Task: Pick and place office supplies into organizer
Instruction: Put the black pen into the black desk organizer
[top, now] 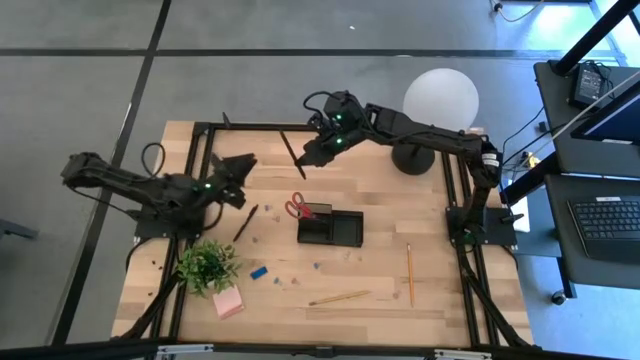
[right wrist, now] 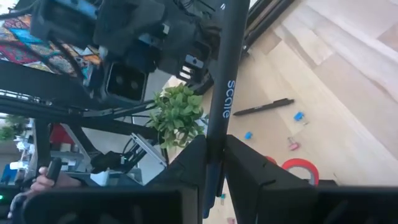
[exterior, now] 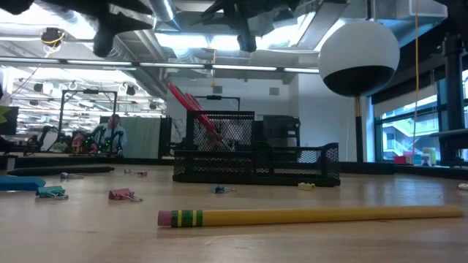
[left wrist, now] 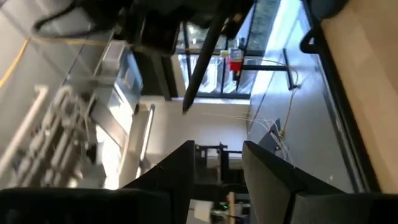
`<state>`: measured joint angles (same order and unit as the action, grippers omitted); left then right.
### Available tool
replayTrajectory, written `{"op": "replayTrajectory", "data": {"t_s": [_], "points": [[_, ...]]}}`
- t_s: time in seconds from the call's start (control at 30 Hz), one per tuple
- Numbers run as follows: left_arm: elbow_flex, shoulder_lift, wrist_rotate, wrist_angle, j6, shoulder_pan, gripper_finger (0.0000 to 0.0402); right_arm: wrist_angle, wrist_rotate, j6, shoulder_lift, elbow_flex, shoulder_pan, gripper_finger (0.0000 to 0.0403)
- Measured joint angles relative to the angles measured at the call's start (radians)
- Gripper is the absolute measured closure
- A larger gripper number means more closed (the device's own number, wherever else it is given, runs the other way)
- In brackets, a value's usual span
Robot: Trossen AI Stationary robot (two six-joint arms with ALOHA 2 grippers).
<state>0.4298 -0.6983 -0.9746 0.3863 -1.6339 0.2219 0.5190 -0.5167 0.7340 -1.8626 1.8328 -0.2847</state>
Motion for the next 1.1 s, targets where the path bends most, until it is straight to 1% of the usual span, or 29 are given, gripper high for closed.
{"op": "replayTrajectory", "data": {"t_s": [0.23, 0.43, 0.67, 0.9, 1.0, 1.1], "points": [[0.081, -0.139, 0.034, 0.007, -0.049, -0.054, 0.0272, -0.006, 0.002, 0.027, 0.000, 0.000, 0.013, 0.0351], [0.148, -0.216, 0.118, 0.014, -0.105, -0.058, 0.0272, -0.007, 0.002, 0.046, 0.000, 0.000, 0.014, 0.0351], [0.200, -0.274, 0.140, 0.015, -0.108, -0.052, 0.0272, -0.034, 0.002, 0.047, 0.000, 0.000, 0.016, 0.0351], [0.209, -0.318, 0.140, 0.015, -0.109, -0.072, 0.0272, -0.041, 0.000, 0.050, 0.000, 0.000, 0.024, 0.0351], [0.209, -0.326, 0.153, 0.016, -0.132, -0.076, 0.0272, -0.040, 0.000, 0.050, 0.000, 0.000, 0.024, 0.0351], [0.209, -0.334, 0.166, 0.058, -0.168, -0.075, 0.0272, -0.040, 0.000, 0.051, 0.000, 0.000, 0.024, 0.0351]]}}
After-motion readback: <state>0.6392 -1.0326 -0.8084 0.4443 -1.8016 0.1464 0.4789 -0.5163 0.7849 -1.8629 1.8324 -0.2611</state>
